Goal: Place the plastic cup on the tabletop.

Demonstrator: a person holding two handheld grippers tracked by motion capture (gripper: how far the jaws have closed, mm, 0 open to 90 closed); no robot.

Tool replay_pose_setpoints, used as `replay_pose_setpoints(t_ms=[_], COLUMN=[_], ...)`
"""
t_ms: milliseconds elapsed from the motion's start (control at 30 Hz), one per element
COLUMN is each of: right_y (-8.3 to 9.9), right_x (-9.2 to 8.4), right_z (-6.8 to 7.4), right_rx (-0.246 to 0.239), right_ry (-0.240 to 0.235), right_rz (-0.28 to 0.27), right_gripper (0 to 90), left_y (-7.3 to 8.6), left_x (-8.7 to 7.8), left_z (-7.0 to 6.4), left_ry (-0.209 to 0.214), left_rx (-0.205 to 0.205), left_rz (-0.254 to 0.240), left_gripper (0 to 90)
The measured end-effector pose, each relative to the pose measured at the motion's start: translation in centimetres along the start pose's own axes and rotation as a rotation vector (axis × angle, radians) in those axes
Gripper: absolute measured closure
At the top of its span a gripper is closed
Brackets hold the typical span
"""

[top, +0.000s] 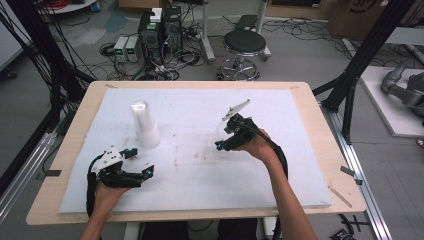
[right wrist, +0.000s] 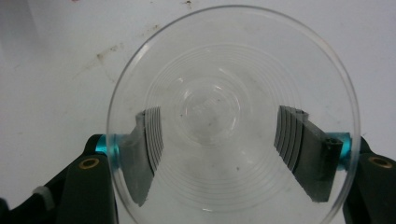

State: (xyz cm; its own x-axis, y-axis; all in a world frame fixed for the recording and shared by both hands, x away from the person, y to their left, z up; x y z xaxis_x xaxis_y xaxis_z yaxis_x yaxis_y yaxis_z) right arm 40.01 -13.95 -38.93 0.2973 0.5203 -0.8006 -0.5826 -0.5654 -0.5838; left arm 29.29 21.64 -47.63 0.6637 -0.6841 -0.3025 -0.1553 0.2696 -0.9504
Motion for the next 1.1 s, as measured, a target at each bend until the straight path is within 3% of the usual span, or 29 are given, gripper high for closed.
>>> replay_pose_setpoints(t_ms=[300, 467, 800, 1100], right_y=[-0.5, -0.6, -1.3, -1.3], right_x=[2.3, 3.4, 4.8, 5.5], right_z=[0.1, 0.2, 0.7, 0.7], right_rx=[-0.002, -0.008, -0.005, 0.007], right_ry=[0.026, 0.043, 0.051, 0.045], right_rz=[0.06, 0.094, 0.041, 0.045], right_gripper=[32.7, 32.7, 32.8, 34.9], left_y=[0.0, 0.0, 0.0, 0.0], left_x=[0.0, 0.0, 0.0, 0.0], left_z=[0.0, 0.0, 0.1, 0.1], left_ry=[-0.002, -0.003, 0.002, 0.008], left_rx=[-0.013, 0.002, -0.016, -0.018], left_rz=[-0.005, 0.003, -0.007, -0.004], left_gripper=[5.7, 5.7, 5.7, 5.7])
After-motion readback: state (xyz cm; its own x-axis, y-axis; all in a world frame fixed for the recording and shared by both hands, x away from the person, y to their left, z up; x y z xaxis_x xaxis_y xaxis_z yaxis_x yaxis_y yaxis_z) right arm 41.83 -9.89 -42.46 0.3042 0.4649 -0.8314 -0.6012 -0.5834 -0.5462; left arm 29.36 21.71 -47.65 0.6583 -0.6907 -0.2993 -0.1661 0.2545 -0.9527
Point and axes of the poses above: each handheld gripper's, and its own axes: x roughly forward along the jaws, y roughly out of its underside, z roughly to its left, the point moved 2 cm from there along x, roughly forward along the jaws, and after that the axes turned 13 degrees about x, right-handed, at the moved point
